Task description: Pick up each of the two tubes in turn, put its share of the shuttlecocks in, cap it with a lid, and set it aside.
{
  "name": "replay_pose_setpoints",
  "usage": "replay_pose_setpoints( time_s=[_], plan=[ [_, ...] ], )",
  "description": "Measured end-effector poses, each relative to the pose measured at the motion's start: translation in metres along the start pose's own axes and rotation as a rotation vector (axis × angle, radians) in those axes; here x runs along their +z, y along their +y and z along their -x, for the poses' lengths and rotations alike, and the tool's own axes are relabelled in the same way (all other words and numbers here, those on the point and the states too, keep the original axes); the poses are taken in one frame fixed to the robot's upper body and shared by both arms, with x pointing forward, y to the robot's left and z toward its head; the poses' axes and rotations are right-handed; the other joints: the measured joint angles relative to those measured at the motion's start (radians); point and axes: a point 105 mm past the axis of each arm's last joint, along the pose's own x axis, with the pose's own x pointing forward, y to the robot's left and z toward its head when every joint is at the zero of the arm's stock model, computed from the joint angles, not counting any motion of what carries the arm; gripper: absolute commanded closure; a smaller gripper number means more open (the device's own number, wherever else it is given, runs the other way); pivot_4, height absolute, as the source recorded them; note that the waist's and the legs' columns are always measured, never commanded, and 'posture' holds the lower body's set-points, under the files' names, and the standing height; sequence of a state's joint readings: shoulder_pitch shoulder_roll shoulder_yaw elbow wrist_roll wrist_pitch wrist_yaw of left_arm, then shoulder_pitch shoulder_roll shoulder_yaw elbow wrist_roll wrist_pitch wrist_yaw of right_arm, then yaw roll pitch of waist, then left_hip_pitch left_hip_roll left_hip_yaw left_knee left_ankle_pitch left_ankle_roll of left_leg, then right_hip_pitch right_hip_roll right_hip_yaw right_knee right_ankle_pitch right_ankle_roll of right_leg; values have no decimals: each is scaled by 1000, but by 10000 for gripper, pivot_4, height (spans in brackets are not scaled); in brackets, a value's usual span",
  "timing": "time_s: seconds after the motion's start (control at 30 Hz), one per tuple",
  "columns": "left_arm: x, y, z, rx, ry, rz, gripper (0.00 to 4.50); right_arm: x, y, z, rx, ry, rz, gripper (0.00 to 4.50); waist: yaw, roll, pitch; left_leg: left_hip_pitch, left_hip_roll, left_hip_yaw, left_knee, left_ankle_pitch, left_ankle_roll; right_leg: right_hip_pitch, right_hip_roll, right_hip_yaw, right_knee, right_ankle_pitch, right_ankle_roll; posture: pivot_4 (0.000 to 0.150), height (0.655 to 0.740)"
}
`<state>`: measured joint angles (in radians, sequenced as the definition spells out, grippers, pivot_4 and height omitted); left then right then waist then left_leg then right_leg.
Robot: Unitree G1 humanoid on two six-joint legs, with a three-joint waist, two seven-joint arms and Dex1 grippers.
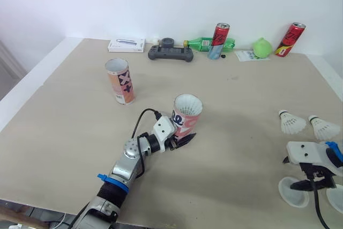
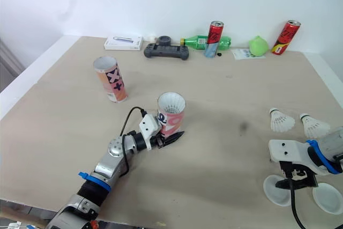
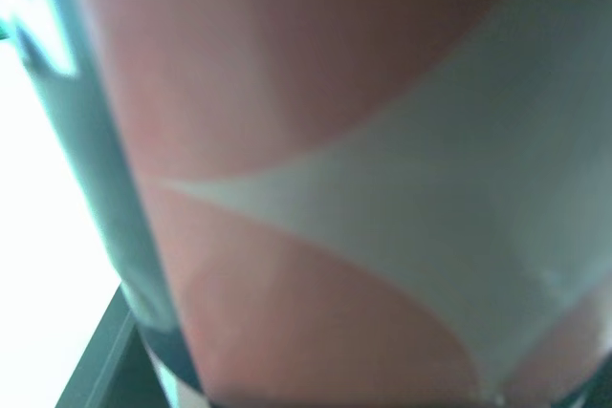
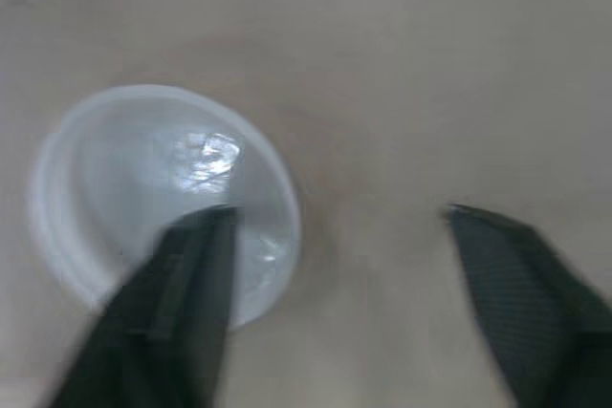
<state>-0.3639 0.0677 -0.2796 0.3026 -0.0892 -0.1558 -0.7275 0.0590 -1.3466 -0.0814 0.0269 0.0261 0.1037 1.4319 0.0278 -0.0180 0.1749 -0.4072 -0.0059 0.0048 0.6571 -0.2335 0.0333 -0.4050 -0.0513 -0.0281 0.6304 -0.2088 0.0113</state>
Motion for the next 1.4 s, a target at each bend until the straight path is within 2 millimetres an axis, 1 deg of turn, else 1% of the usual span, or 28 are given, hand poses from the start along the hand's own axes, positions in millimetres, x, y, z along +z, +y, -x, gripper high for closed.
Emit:
replay_pose_setpoints(
  time_s=[0.03,0.07,0.1,0.13,0.17,0.2,0.37,0.43,0.5,0.6,0.7,0.77,0.87,0.9,0.93,0.97,1.0,1.07,1.13,1.23,1.37,1.4],
  plan=[
    [0,0,0,1,0,0,16673,-1,1,-1,6,2,-1,24927,1,-1,0,0,0,-1,0,0,0,0,0,0,0,0,0,1500,7395],
    [0,0,0,3,1,-1,16673,-1,3,-2,14,2,1,33499,2,-3,-1,0,0,-2,0,0,0,1,0,-1,0,0,0,1500,7395],
    [0,0,0,3,1,-1,16673,-1,3,-2,15,2,2,34669,2,-3,-1,0,0,-2,0,0,0,1,1,-1,0,0,0,1500,7395],
    [0,1,0,4,1,-1,16673,-1,5,-3,23,2,2,39555,2,-4,-1,0,1,-2,0,0,0,1,1,-2,0,0,0,1500,7395],
    [0,1,0,5,2,-1,16673,-1,7,-3,29,2,2,42593,2,-4,-1,0,1,-3,0,0,0,1,1,-2,0,0,0,1500,7395],
    [0,1,1,7,2,-2,16673,0,9,-4,36,0,1,44609,2,-6,-1,0,1,-3,0,0,0,1,1,-2,0,0,0,1500,7395],
    [0,2,1,13,3,-2,16673,5,11,-3,48,-38,-39,44609,2,-7,-1,0,2,-3,0,0,0,1,1,-2,0,-1,-2,1500,7395],
    [0,3,1,13,3,-4,16673,13,15,-3,83,-81,-55,44609,2,-4,-1,0,1,-3,0,0,0,1,1,-2,0,0,0,1500,7395],
    [0,4,0,15,3,-5,16673,22,15,0,97,-130,-69,44609,2,-1,0,0,1,-2,0,0,0,0,1,-1,0,1,1,1500,7395],
    [0,6,-2,18,6,-6,16673,40,2,16,48,-209,-64,44609,0,1,0,0,1,0,0,0,0,0,1,0,0,1,0,1500,7395],
    [0,6,-2,19,1,-8,16673,52,-8,31,-6,-242,-38,44609,1,3,-1,0,1,0,0,0,0,0,1,-1,0,1,0,1500,7395],
    [0,6,-2,20,-1,-10,16673,64,-17,43,-48,-281,-12,44609,0,3,-1,0,1,0,0,0,0,-1,1,0,0,1,0,1500,7395],
    [0,7,-3,22,-2,-12,16673,90,-35,67,-161,-334,74,44609,-2,5,-1,0,1,1,0,0,0,-2,1,1,0,1,1,1500,7395],
    [1,7,-3,21,-2,-12,16673,96,-39,72,-192,-327,111,44609,-2,4,-1,-1,1,1,0,0,0,-2,1,1,0,1,0,1500,7395],
    [0,7,-4,20,-2,-12,16673,98,-41,71,-217,-298,155,44609,-2,4,-1,-1,1,0,0,0,0,-2,1,0,0,1,0,1500,7395],
    [1,6,-4,19,-2,-12,16673,98,-42,64,-227,-244,207,44609,-1,3,-1,-1,1,0,0,0,0,-2,1,0,0,1,0,1500,7395],
    [1,6,-4,20,-3,-12,16673,96,-42,56,-223,-211,235,44609,1,3,-1,-1,1,0,0,0,0,-2,1,0,0,1,1,1500,7395],
    [1,7,-4,20,-4,-14,16673,94,-42,34,-199,-193,260,44609,1,3,-1,-2,1,1,0,0,0,-3,1,1,0,2,3,1500,7395],
    [1,7,-4,22,-3,-17,16673,92,-46,19,-204,-156,292,44609,1,5,-1,-2,0,3,0,0,0,-3,0,2,0,3,4,1500,7395],
    [1,8,-4,22,-1,-18,16673,79,-53,12,-240,-57,348,44609,1,5,-1,-1,0,3,0,0,0,-3,0,2,0,3,4,1500,7395],
    [1,8,-3,22,0,-18,16673,74,-46,-3,-189,-46,362,44609,1,5,-1,-1,1,3,0,0,0,-3,1,2,0,3,4,1500,7395],
    [1,8,-3,23,0,-19,16673,74,-42,-10,-159,-56,358,44609,1,5,-1,-1,1,3,0,0,0,-3,1,3,0,3,4,1500,7395]
  ],
)
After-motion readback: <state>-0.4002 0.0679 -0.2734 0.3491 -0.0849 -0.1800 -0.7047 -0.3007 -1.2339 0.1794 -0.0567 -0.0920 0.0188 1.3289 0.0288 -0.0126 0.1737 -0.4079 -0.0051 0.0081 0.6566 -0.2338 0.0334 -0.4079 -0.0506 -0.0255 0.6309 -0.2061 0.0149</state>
